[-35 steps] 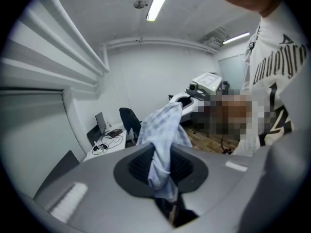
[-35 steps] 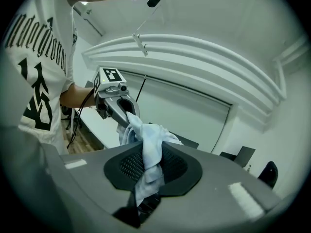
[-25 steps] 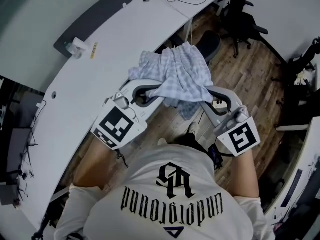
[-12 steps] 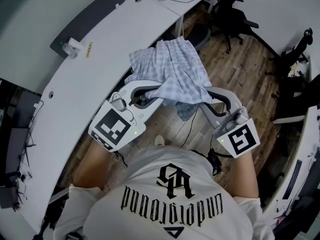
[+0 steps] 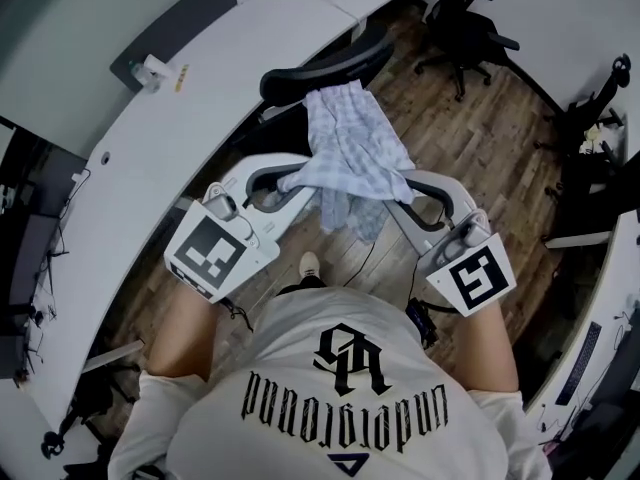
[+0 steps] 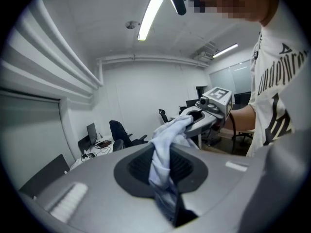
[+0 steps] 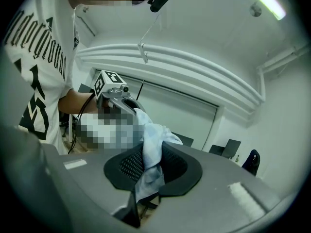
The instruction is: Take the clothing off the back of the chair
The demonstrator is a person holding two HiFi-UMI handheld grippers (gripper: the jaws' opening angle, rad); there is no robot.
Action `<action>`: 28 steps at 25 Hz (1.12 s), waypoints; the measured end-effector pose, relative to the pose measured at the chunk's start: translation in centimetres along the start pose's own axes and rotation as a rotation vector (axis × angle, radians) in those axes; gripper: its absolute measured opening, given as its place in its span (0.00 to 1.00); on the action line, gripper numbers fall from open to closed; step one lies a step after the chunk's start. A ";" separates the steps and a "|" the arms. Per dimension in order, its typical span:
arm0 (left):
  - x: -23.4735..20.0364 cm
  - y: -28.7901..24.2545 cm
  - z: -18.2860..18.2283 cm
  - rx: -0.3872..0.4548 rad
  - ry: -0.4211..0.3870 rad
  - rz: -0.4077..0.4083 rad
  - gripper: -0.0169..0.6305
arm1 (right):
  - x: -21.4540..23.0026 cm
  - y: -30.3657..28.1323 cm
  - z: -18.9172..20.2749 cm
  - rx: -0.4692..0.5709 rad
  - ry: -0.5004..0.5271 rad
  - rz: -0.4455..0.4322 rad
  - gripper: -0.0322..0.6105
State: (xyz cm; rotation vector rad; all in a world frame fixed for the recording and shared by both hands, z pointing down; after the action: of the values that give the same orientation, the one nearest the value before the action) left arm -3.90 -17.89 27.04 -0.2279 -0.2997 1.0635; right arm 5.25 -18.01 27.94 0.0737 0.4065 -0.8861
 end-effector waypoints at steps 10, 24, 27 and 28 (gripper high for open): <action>10.7 -2.4 0.5 -0.013 0.054 -0.036 0.16 | -2.5 9.4 2.5 0.003 -0.022 -0.070 0.16; 21.4 -4.3 1.2 0.006 0.110 -0.079 0.16 | -6.0 18.7 5.0 -0.004 -0.107 -0.070 0.16; 22.5 -3.9 1.8 0.002 0.108 -0.078 0.16 | -7.3 19.4 5.2 -0.010 -0.098 -0.075 0.16; 22.8 -3.7 2.0 0.001 0.108 -0.082 0.16 | -7.7 19.5 5.3 -0.014 -0.100 -0.075 0.16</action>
State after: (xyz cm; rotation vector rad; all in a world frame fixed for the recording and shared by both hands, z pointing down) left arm 8.72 0.61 33.09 -0.2690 -0.2100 0.9672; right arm 17.55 -1.18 33.70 0.0016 0.3236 -0.9563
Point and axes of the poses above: the fingertips, and each gripper's own axes: y backward along the fingers, x to its right, z out of its underside, the point moved 1 cm from there along y, backward along the fingers, and after that the axes turned 14 degrees about z, right-handed, at the moved point
